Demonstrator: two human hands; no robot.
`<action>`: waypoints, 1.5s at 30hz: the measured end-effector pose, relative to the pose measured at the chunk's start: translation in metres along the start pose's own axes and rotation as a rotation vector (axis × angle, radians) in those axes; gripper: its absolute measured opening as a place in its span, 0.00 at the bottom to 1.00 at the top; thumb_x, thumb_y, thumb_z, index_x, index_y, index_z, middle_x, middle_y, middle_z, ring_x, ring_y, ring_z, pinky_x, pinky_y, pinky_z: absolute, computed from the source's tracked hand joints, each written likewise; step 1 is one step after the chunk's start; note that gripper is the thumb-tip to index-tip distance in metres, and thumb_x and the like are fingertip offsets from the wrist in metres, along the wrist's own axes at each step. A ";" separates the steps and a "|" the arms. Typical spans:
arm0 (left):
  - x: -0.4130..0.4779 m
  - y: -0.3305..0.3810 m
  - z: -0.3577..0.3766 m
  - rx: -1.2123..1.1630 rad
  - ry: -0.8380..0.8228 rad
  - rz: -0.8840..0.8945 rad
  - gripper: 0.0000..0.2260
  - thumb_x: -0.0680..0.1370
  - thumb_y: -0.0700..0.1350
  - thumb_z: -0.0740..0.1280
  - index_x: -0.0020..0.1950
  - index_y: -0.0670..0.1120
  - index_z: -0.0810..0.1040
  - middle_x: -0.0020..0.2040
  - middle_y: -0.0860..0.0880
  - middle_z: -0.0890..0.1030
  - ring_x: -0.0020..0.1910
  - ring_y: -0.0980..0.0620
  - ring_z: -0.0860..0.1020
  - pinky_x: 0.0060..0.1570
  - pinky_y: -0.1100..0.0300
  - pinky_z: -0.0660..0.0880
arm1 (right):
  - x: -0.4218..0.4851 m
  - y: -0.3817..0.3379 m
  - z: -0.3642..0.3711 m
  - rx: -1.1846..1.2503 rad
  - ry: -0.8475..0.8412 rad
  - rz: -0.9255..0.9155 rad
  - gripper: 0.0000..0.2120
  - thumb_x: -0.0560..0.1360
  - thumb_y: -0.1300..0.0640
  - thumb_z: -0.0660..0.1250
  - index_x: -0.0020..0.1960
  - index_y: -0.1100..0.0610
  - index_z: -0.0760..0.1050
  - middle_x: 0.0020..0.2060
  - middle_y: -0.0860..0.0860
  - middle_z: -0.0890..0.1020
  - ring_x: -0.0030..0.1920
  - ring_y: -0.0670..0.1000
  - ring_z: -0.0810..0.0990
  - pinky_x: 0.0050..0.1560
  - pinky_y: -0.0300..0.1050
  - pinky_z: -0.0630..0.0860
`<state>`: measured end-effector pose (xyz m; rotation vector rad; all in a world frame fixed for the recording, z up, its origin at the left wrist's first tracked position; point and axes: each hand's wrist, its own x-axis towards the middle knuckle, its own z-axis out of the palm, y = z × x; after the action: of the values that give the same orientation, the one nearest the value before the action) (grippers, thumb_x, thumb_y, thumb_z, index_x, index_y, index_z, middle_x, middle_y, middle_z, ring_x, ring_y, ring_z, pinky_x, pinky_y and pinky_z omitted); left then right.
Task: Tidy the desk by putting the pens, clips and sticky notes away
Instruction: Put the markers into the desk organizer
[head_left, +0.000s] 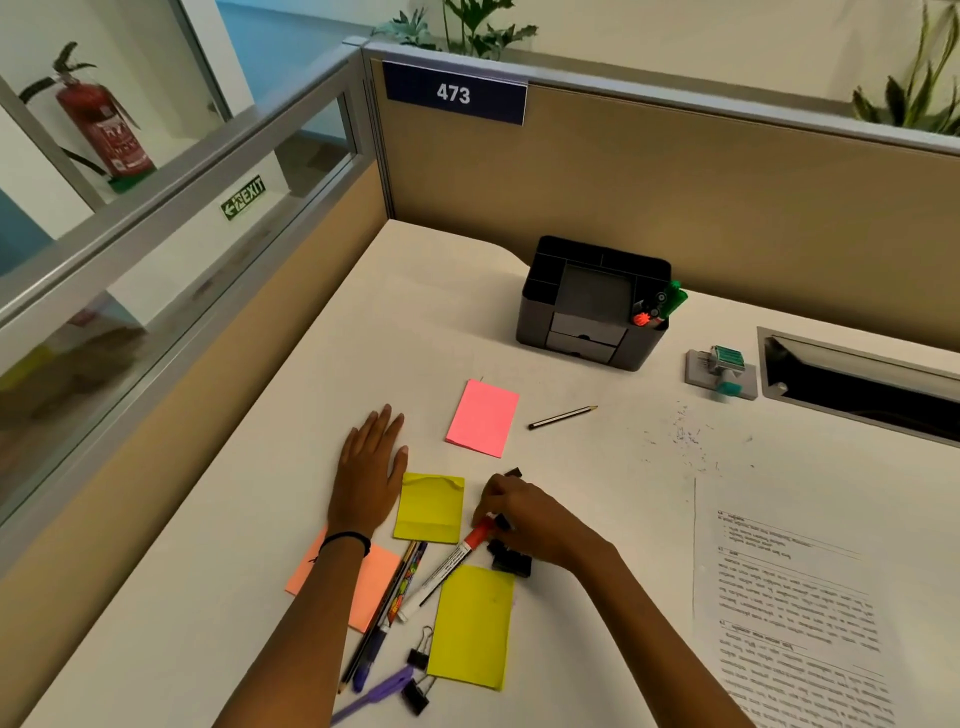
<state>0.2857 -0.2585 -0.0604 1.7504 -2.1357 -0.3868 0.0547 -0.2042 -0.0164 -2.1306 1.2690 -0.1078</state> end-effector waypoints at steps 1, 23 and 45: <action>0.000 -0.001 0.000 0.002 0.000 0.000 0.23 0.78 0.49 0.53 0.73 0.45 0.62 0.75 0.44 0.61 0.75 0.46 0.58 0.73 0.50 0.52 | 0.000 0.000 0.000 -0.007 0.002 0.002 0.12 0.74 0.60 0.67 0.57 0.56 0.77 0.56 0.55 0.75 0.55 0.54 0.73 0.53 0.45 0.71; 0.000 -0.003 0.004 0.009 0.010 -0.001 0.24 0.78 0.50 0.54 0.73 0.46 0.62 0.75 0.45 0.62 0.74 0.46 0.59 0.73 0.51 0.53 | -0.061 0.072 -0.192 0.270 1.544 0.291 0.13 0.75 0.52 0.66 0.51 0.61 0.78 0.44 0.55 0.83 0.41 0.46 0.78 0.42 0.29 0.72; 0.001 -0.004 0.005 -0.015 0.011 0.001 0.23 0.78 0.49 0.54 0.73 0.45 0.62 0.75 0.45 0.62 0.75 0.47 0.58 0.73 0.49 0.54 | 0.015 0.115 -0.224 -0.284 1.052 0.571 0.09 0.77 0.59 0.63 0.54 0.61 0.77 0.51 0.60 0.81 0.48 0.60 0.77 0.53 0.53 0.66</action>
<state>0.2866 -0.2601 -0.0667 1.7397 -2.1203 -0.3903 -0.1099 -0.3622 0.0914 -1.8321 2.5616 -0.9324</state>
